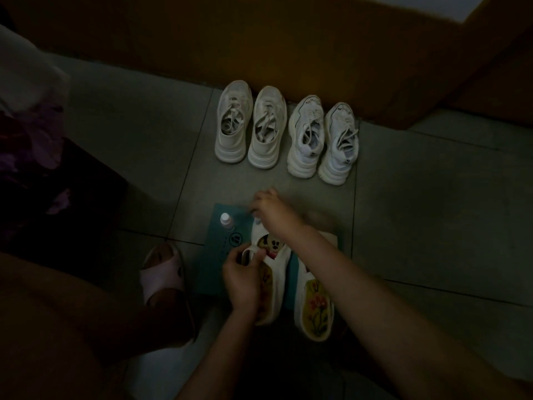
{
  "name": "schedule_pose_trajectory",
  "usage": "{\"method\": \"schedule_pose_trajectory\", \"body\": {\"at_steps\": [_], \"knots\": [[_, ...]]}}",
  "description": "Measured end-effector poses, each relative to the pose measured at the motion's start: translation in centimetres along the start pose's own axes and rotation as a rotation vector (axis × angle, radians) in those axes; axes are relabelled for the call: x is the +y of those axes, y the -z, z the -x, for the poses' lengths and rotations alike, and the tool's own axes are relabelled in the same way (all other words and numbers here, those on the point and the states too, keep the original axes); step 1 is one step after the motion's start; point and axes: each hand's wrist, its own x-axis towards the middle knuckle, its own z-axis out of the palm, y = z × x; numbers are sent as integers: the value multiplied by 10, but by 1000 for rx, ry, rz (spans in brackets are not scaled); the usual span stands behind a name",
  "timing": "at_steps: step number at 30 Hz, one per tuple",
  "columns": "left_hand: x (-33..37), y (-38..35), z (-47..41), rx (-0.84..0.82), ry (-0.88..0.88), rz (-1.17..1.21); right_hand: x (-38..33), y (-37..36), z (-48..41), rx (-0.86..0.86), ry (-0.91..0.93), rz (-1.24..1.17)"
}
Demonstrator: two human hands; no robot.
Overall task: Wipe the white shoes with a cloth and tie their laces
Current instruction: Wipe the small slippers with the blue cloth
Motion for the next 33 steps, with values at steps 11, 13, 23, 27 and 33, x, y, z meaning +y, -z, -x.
{"method": "schedule_pose_trajectory", "body": {"at_steps": [11,13,23,27,33], "knots": [[-4,3,-8,6,30,24,19,-13,34,355,-200,-180],[-4,4,-9,-10,28,39,12,-18,43,418,-259,-210],[-7,12,-18,-76,75,83,-13,-35,83,481,-521,-280],[-11,19,-23,-131,73,94,-24,-32,98,509,-494,-475],[-14,32,-35,-228,104,110,-11,20,81,662,-452,-674]]}}
